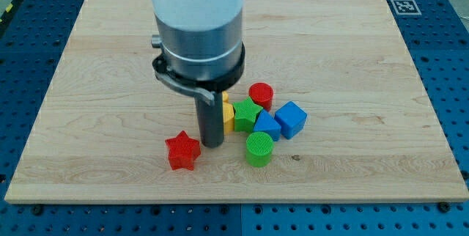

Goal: Point your arm at red star

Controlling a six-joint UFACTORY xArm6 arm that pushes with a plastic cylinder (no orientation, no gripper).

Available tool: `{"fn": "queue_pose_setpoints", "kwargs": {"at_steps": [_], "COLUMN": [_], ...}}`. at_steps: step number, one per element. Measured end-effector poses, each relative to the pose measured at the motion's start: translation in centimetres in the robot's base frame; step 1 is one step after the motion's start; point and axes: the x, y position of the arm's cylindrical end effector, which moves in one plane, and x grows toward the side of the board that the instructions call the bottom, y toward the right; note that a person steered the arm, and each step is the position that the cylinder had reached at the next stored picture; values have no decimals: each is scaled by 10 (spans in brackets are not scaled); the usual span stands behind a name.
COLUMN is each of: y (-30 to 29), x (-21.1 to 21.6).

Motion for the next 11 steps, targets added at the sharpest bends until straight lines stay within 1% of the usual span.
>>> {"fn": "queue_pose_setpoints", "kwargs": {"at_steps": [2,3,4,6,7,8,9,10,11], "y": [-27,-28,-46,-153,-166,-144,-116,-95,-70], "x": [-59,-78,-75,-29,33,67,55,33,39]}}
